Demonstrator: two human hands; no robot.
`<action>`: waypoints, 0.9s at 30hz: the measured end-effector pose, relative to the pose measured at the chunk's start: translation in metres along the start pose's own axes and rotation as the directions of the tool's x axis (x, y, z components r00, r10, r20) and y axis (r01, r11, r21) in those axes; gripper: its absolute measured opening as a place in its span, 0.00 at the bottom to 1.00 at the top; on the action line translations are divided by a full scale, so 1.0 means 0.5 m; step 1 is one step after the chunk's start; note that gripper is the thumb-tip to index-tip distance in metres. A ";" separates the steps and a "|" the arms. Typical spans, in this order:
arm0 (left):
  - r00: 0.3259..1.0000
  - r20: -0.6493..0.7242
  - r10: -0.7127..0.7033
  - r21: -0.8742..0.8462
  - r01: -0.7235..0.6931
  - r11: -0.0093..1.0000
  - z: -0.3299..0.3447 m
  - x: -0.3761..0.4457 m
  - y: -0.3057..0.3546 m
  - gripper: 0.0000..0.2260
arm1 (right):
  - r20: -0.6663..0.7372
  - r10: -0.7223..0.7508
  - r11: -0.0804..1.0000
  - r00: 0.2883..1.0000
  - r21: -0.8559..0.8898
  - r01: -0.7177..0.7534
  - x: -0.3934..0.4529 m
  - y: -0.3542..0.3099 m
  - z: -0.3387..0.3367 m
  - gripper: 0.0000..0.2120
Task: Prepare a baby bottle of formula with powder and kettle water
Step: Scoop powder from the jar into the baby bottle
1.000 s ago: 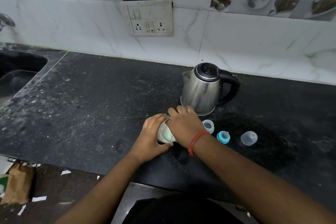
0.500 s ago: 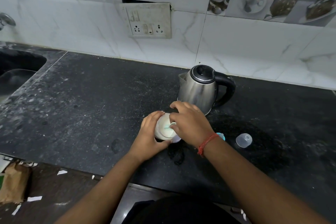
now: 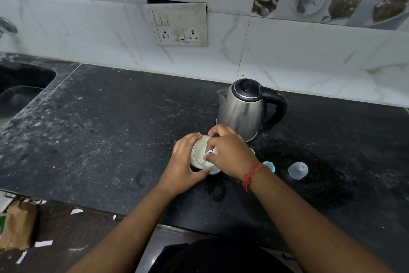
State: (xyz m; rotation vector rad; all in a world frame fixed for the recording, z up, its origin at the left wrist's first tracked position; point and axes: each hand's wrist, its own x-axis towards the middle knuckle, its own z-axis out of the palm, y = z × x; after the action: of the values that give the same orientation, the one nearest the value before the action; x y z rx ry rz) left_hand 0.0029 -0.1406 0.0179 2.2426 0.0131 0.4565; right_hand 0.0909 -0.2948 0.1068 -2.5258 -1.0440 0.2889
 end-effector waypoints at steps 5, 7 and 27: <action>0.999 -0.027 -0.021 -0.005 0.021 1.000 -0.004 0.000 -0.010 0.40 | 0.015 0.195 0.902 0.981 0.390 -0.186 0.004 0.005 -0.010 0.07; 0.999 -0.029 -0.038 -0.011 0.038 0.999 -0.007 0.003 -0.011 0.40 | -0.010 0.279 0.833 0.960 0.500 -0.237 0.002 0.011 -0.010 0.06; 0.992 -0.093 -0.087 0.001 0.087 0.996 -0.030 -0.004 -0.023 0.38 | -0.135 0.385 0.824 0.913 0.497 -0.274 0.014 0.004 0.029 0.09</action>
State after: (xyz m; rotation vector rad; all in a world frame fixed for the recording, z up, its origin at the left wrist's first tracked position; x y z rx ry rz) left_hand -0.0022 -0.1221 0.0178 2.2140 0.1600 0.5136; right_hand 0.0920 -0.2871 0.0926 -2.2081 -0.3727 0.2938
